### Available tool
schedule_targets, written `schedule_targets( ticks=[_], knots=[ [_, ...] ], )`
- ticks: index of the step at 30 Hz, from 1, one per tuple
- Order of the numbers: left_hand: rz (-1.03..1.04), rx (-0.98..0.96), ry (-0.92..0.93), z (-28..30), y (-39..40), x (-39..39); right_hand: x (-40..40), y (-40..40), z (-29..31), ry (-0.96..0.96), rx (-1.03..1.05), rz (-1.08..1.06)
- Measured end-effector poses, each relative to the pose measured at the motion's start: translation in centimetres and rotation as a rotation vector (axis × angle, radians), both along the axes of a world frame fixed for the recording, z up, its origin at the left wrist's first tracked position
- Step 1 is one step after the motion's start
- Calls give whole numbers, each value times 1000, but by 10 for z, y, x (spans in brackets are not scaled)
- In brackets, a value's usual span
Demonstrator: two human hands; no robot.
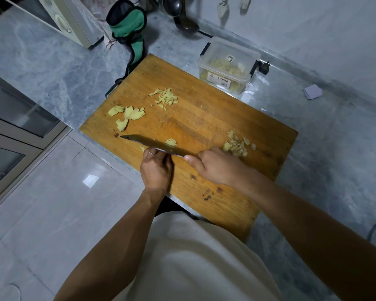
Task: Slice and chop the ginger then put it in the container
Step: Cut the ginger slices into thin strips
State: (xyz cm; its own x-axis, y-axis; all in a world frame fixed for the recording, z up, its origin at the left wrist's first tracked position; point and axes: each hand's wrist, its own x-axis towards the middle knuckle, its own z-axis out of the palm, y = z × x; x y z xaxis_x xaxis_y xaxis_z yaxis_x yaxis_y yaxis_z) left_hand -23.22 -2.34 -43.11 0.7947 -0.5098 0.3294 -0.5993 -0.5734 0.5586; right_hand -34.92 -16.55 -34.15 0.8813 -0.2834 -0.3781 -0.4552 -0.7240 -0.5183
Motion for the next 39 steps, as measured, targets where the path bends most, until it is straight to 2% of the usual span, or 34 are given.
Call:
schedule_targets(
  ticks=[15,23,39],
  knots=[
    [-4,35,27,2,0,0,6,-7,17,54,-16,33],
    [-8,61,27,1,-1,0,4,-1,1,30,24,-7],
    [-4,15,53,-2,0,1,3,-8,10,20,47,2]
  ],
)
